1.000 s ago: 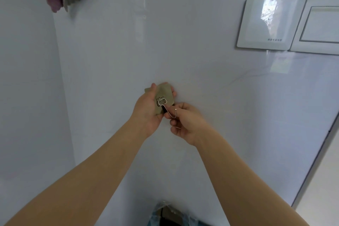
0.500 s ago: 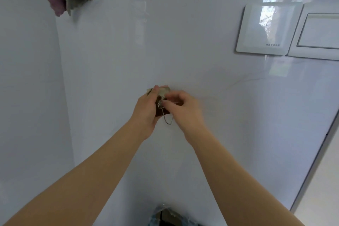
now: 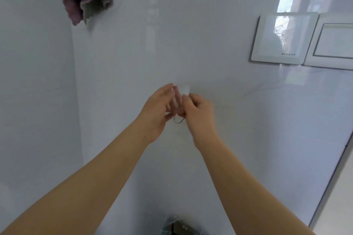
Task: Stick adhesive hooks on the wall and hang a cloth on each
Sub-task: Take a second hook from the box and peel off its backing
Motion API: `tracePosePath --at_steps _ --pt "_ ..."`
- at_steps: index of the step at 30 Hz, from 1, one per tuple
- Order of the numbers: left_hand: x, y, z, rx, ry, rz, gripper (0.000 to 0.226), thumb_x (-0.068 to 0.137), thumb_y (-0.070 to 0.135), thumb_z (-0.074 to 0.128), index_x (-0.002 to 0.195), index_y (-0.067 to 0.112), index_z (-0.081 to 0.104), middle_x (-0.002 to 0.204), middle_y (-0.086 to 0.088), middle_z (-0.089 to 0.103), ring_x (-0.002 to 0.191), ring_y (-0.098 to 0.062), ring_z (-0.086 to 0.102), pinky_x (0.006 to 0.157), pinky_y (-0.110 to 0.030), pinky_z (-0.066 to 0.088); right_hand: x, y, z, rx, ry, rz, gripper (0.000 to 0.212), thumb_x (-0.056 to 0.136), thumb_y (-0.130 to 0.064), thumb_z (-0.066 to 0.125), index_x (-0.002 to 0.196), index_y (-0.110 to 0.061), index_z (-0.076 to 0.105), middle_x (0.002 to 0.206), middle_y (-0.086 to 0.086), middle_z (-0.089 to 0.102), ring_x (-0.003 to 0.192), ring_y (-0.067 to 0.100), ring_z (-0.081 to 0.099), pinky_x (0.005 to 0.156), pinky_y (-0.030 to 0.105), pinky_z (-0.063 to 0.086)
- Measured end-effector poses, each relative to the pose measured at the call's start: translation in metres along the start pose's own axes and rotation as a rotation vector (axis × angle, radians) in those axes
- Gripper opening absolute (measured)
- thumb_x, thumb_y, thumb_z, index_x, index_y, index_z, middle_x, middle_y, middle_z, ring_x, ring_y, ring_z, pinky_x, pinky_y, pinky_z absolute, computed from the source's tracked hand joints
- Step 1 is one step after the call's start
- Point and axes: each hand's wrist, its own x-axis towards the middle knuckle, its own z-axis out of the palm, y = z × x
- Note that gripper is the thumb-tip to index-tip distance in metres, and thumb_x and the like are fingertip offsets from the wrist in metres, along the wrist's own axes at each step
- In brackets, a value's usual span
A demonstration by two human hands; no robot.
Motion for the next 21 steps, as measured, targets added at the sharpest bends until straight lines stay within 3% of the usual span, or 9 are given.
tracePosePath --at_steps 2,5,7,11,14,21 --pt "-0.001 -0.002 -0.003 0.004 0.058 0.01 0.033 0.095 0.011 0.049 0.125 0.026 0.049 0.107 0.003 0.061 0.09 -0.013 0.059 0.081 -0.026 0.048 0.001 -0.004 -0.004 0.107 0.051 0.081 0.035 0.093 -0.011 0.046 0.06 -0.004 0.055 0.063 0.018 0.056 0.064 0.021 0.051 0.068 0.042 0.056" --pt "-0.002 -0.008 -0.012 0.006 0.002 0.061 0.061 0.085 0.005 0.063 0.136 0.029 0.04 0.116 0.0 0.062 0.09 -0.012 0.062 0.075 -0.025 0.048 0.002 -0.01 -0.011 0.238 0.051 0.144 0.032 0.095 -0.008 0.041 0.068 -0.012 0.058 0.072 0.004 0.063 0.065 0.013 0.061 0.059 0.024 0.057" --pt "-0.003 -0.01 -0.017 0.114 -0.107 0.098 0.074 0.072 0.006 0.073 0.132 0.036 0.043 0.114 -0.002 0.063 0.09 -0.012 0.064 0.078 -0.027 0.05 0.002 -0.011 -0.015 0.28 0.062 0.156 0.035 0.095 -0.007 0.042 0.062 -0.014 0.052 0.066 -0.001 0.06 0.062 0.011 0.061 0.052 0.02 0.054" --pt "-0.005 -0.009 -0.014 0.246 -0.2 0.167 0.069 0.073 -0.005 0.073 0.124 0.035 0.049 0.112 -0.008 0.065 0.097 -0.018 0.066 0.087 -0.03 0.054 0.003 -0.01 -0.017 0.258 0.082 0.187 0.031 0.092 -0.005 0.042 0.063 -0.011 0.048 0.066 0.001 0.055 0.06 0.014 0.056 0.043 0.018 0.046" --pt "-0.005 -0.008 -0.009 0.316 -0.18 0.228 0.065 0.074 -0.002 0.073 0.118 0.04 0.05 0.106 -0.003 0.066 0.091 -0.011 0.067 0.088 -0.032 0.054 0.004 -0.008 -0.019 0.261 0.083 0.216 0.028 0.091 -0.004 0.042 0.063 -0.011 0.045 0.065 0.001 0.051 0.059 0.015 0.052 0.044 0.02 0.044" --pt "-0.004 -0.007 -0.002 0.34 -0.16 0.306 0.074 0.07 0.001 0.076 0.114 0.049 0.041 0.098 -0.002 0.063 0.073 -0.003 0.066 0.07 -0.02 0.055 0.007 -0.006 -0.024 0.308 0.073 0.248 0.027 0.092 -0.005 0.042 0.066 -0.01 0.045 0.056 0.001 0.041 0.052 0.015 0.042 0.044 0.021 0.04"
